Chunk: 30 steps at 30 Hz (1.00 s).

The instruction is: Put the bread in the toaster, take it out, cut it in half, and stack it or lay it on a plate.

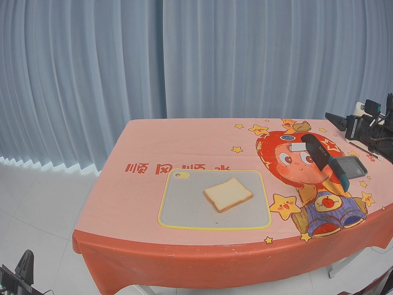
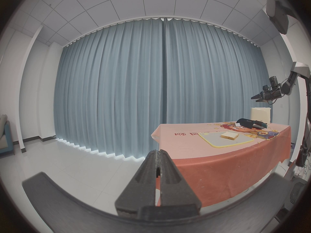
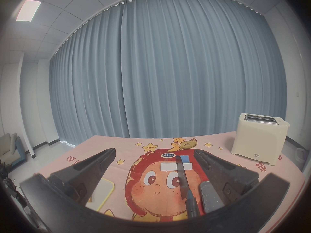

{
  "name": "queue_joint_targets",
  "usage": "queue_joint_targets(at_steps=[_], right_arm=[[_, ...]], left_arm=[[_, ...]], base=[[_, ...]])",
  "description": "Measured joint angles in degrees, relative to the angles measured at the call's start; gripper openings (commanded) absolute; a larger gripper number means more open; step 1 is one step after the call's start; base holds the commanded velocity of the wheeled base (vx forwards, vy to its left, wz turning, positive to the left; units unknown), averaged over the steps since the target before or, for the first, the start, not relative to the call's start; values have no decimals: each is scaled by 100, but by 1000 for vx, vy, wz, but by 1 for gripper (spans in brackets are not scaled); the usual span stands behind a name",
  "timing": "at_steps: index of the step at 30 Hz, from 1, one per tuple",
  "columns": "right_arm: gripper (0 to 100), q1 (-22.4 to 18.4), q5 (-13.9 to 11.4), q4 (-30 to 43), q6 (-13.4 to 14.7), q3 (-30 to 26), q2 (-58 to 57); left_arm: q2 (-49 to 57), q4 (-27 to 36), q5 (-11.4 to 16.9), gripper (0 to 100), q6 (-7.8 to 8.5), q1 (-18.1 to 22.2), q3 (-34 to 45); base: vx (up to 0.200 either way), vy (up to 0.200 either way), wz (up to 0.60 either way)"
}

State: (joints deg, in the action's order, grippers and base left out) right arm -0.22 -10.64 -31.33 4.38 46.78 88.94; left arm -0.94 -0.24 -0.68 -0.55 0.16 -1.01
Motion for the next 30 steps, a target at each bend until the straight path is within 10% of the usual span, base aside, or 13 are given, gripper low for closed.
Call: queue_joint_targets(at_steps=[30], right_arm=[[100, -708, -134, -96, -502, -185, 1163]], left_arm=[[0, 0, 0, 0, 4, 0, 0]], base=[[0, 0, 0]])
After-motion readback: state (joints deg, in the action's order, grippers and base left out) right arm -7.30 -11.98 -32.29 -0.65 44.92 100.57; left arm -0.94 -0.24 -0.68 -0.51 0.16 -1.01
